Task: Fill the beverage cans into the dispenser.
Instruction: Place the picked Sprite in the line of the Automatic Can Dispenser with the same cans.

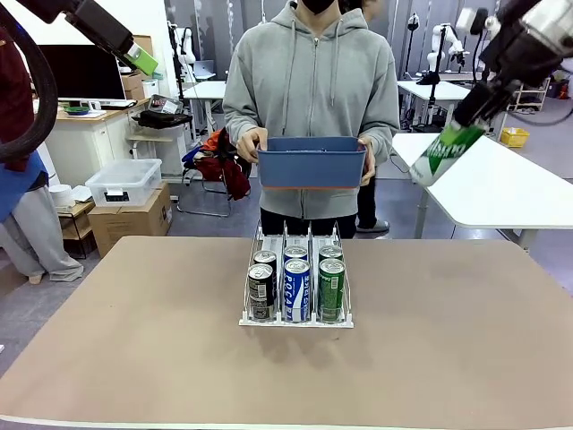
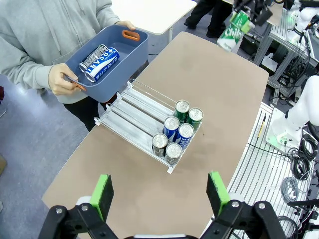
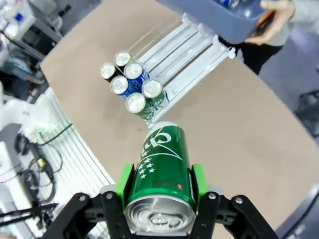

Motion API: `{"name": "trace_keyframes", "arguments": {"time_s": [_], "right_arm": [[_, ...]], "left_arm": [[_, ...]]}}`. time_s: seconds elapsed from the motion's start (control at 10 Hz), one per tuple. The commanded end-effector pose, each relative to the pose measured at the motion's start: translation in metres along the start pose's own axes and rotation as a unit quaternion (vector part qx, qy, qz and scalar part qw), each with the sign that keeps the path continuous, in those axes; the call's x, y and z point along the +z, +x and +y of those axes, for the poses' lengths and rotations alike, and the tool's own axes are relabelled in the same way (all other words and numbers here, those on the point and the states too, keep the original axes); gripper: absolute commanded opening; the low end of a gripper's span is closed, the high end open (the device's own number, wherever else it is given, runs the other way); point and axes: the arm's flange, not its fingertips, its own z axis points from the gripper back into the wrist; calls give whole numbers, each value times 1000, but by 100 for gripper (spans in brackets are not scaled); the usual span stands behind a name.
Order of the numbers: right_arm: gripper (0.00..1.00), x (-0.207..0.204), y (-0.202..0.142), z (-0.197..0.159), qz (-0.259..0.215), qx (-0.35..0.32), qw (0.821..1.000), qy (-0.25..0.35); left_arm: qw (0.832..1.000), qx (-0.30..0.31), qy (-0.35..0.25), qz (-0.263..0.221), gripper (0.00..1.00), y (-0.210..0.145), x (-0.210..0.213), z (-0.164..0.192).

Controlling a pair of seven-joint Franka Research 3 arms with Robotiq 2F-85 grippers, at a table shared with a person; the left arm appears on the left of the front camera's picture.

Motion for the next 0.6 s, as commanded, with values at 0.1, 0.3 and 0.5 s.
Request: {"name": "trace_keyframes", "arguments": {"time_s": [0.1,0.3,0.5], "right_arm": [[58,-54,-32,38,-4,-52,999,-13],[58,-87,-37,52,6,-43,999,-19],[58,-111,-35,54,40,2,999,22]], "left_arm": [[1000,0,0,0,100,0,1,0],[1000,0,0,0,100,0,1,0],[1000,0,0,0,100,0,1,0]]}}
